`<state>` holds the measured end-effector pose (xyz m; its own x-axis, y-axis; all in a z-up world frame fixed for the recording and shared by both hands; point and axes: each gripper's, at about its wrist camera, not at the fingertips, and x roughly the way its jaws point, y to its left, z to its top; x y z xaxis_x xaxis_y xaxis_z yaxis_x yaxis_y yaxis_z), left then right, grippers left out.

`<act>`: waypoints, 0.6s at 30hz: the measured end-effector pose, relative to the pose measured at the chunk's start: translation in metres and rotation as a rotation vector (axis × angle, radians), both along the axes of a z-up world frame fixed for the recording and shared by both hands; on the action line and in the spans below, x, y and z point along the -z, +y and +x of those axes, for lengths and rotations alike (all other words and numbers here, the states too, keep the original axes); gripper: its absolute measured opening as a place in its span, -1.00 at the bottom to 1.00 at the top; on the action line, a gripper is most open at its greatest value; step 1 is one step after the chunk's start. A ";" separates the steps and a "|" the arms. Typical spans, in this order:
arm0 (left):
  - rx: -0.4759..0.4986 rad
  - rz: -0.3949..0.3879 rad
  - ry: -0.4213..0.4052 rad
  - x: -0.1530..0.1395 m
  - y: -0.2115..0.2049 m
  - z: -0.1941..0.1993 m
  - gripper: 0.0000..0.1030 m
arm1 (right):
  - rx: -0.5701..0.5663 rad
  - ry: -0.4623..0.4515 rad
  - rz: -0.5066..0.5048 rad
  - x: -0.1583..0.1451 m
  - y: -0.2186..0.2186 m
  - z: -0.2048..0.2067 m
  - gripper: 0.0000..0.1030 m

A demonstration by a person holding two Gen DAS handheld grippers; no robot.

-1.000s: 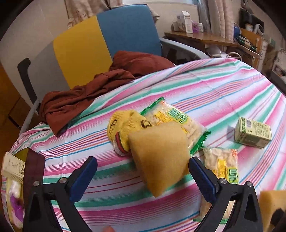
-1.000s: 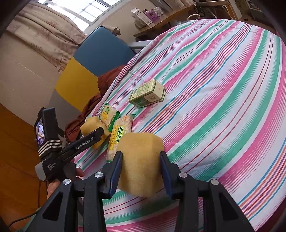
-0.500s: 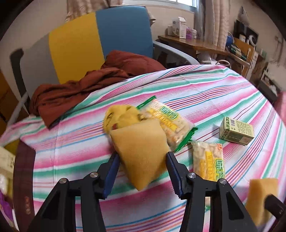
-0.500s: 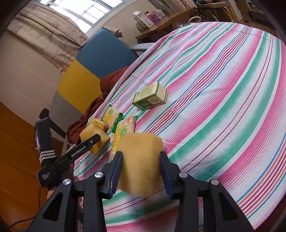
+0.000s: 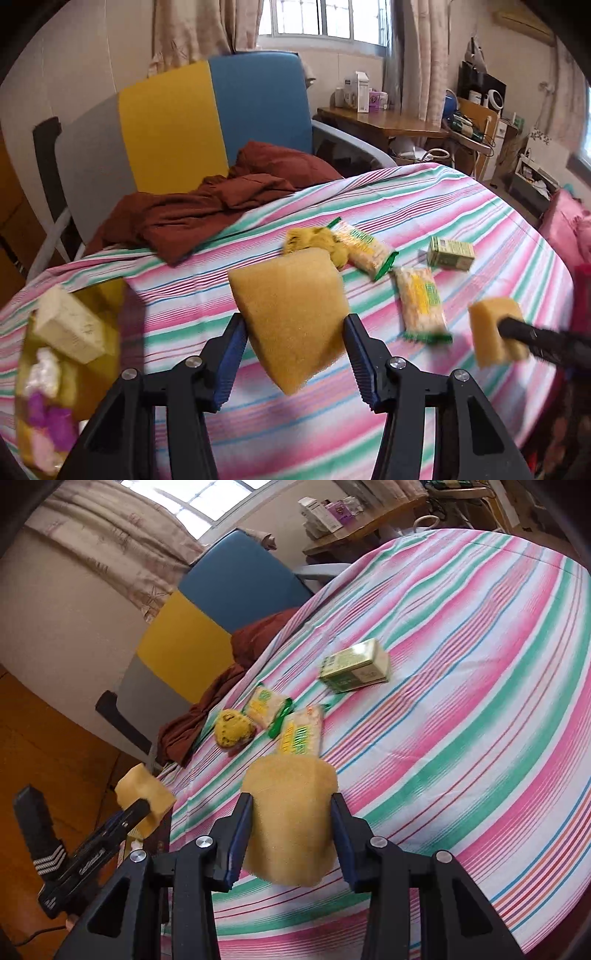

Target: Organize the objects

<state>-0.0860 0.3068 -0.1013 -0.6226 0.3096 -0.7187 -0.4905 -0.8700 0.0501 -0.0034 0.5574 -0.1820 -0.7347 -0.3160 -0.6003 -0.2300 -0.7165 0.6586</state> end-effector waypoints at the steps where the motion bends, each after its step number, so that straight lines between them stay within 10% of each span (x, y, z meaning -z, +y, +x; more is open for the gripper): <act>1: -0.004 -0.013 0.010 -0.004 -0.013 0.005 0.06 | -0.020 0.004 0.006 -0.003 -0.009 -0.002 -0.19; 18: -0.319 -0.075 -0.032 0.002 -0.226 -0.009 0.10 | -0.504 0.047 0.117 -0.051 -0.265 -0.083 -0.19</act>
<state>-0.0947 0.0805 -0.1033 -0.6561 0.0479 -0.7532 -0.1962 -0.9745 0.1089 -0.0859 0.2923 -0.1312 -0.5356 -0.5702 -0.6229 0.1909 -0.8003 0.5684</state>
